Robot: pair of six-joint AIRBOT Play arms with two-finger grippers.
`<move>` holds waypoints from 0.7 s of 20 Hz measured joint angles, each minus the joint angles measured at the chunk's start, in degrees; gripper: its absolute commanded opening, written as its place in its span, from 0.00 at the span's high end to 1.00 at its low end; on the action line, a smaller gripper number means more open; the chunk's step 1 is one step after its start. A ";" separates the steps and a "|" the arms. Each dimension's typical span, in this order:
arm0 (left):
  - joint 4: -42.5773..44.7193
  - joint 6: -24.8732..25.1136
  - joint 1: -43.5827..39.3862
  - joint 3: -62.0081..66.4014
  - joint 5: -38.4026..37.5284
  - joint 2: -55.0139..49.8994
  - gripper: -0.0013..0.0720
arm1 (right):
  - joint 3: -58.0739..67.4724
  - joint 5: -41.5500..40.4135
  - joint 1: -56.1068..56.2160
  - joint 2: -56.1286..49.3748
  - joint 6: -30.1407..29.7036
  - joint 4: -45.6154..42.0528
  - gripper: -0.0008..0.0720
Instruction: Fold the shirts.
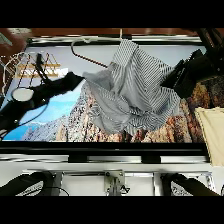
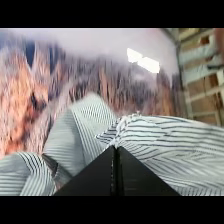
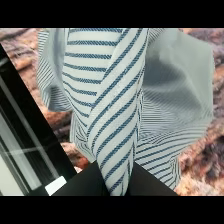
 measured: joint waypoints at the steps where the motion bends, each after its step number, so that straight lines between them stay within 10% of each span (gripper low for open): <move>1: 0.00 0.07 2.01 1.60 -1.14 0.17 0.91 | -0.02 -0.37 0.02 0.00 -0.04 1.22 0.89; 14: 0.02 1.60 10.54 14.82 -8.00 0.61 0.91 | 0.00 -2.34 0.02 0.00 -1.05 4.39 0.89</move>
